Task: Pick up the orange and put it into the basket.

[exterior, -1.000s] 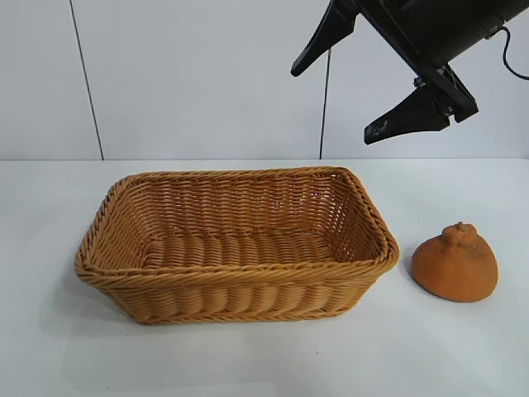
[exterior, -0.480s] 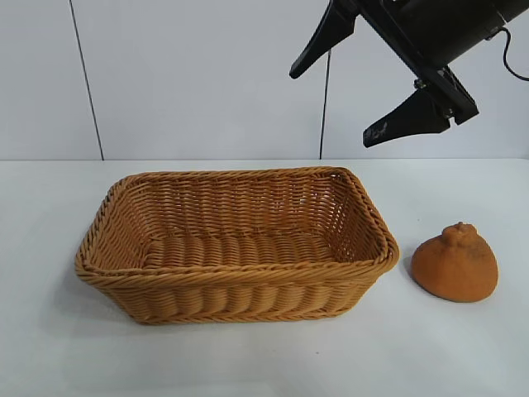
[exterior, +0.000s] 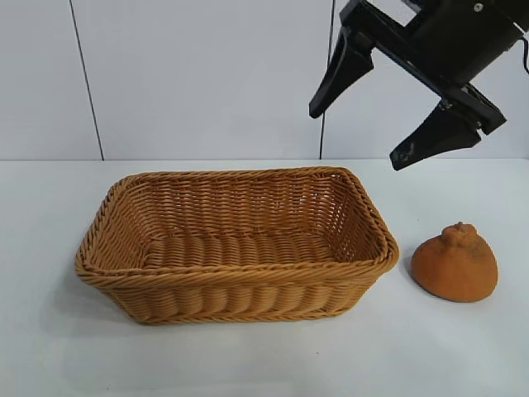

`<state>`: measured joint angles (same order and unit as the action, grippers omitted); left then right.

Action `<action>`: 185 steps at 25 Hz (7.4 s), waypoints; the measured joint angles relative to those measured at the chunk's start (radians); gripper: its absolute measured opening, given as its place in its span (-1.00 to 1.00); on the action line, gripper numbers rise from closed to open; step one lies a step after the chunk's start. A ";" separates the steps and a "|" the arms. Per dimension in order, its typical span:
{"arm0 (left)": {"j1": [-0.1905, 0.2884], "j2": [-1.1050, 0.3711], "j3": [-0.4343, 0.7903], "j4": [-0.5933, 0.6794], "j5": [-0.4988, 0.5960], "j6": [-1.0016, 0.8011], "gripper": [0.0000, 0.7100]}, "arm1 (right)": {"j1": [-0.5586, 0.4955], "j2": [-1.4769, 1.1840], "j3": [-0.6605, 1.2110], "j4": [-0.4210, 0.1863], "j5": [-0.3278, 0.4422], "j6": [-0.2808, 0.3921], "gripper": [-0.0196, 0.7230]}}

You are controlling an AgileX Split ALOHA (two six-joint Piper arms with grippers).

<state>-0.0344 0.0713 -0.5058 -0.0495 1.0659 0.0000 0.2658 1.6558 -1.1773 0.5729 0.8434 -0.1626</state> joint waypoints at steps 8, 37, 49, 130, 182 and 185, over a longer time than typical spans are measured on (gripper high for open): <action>0.000 -0.075 0.002 0.001 0.000 -0.006 0.81 | 0.000 0.000 0.000 -0.137 0.037 0.066 0.89; 0.000 -0.075 0.002 0.001 0.000 -0.006 0.81 | -0.224 0.185 -0.001 -0.317 -0.033 0.177 0.89; 0.000 -0.075 0.002 0.001 0.000 -0.006 0.81 | -0.224 0.358 -0.001 -0.270 -0.118 0.163 0.72; 0.000 -0.075 0.003 0.000 -0.001 -0.006 0.80 | 0.317 0.351 -0.335 -0.285 -0.063 0.212 0.79; 0.000 -0.075 0.003 0.001 -0.001 -0.006 0.80 | -0.256 -0.252 0.107 -0.623 0.376 0.221 0.81; 0.000 -0.075 0.003 0.001 -0.001 -0.006 0.80 | -0.256 -0.404 0.227 -0.619 0.376 0.221 0.81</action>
<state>-0.0344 -0.0041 -0.5027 -0.0485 1.0649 -0.0060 0.0096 1.2518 -0.9503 -0.0466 1.2194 0.0582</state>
